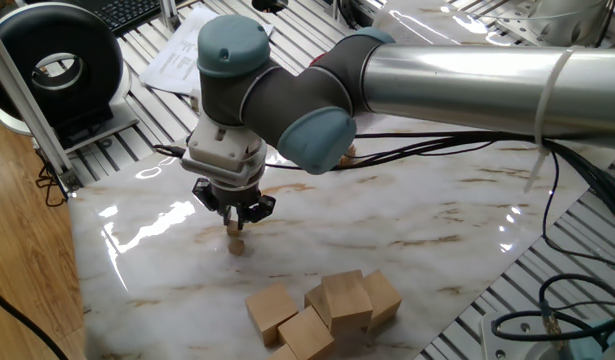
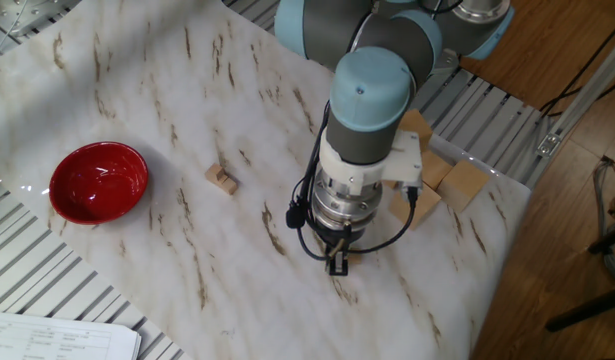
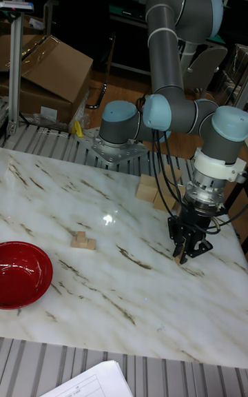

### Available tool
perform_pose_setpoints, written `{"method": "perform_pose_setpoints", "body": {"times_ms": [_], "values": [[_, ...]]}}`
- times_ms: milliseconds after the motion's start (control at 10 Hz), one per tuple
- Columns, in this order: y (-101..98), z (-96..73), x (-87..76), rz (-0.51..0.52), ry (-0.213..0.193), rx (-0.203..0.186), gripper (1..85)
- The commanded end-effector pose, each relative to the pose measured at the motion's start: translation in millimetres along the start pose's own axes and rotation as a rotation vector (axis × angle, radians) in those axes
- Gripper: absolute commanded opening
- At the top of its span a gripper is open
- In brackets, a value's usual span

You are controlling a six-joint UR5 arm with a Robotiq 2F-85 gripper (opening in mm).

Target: Stack the blocks into a pyramid shape

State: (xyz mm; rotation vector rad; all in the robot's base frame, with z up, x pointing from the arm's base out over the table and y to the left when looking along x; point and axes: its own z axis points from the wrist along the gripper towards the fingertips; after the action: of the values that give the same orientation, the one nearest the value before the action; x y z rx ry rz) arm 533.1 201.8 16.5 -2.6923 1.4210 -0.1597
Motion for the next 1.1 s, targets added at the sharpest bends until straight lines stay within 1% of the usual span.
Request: {"method": "perform_pose_setpoints", "body": {"times_ms": [0,100,300,400,500,600,700,800,900,1000], "values": [[2.1,-11.7,8.4,0.056,0.026,0.021,8.3],[2.7,-13.0,8.9,0.064,0.008,0.027,8.3],[10.1,-18.9,24.3,0.108,0.025,0.023,7.7],[10.3,-20.2,28.6,0.183,0.014,0.045,2.7],[10.8,-22.9,33.2,0.264,-0.003,0.073,1.0],[16.2,-27.8,38.8,0.321,-0.012,0.086,1.0],[21.0,-32.2,42.2,0.384,-0.011,0.109,1.0],[28.1,-33.9,48.1,0.425,-0.003,0.121,1.0],[34.8,-32.1,49.9,0.447,-0.01,0.12,1.0],[42.5,-31.2,55.0,0.48,-0.002,0.118,1.0]]}}
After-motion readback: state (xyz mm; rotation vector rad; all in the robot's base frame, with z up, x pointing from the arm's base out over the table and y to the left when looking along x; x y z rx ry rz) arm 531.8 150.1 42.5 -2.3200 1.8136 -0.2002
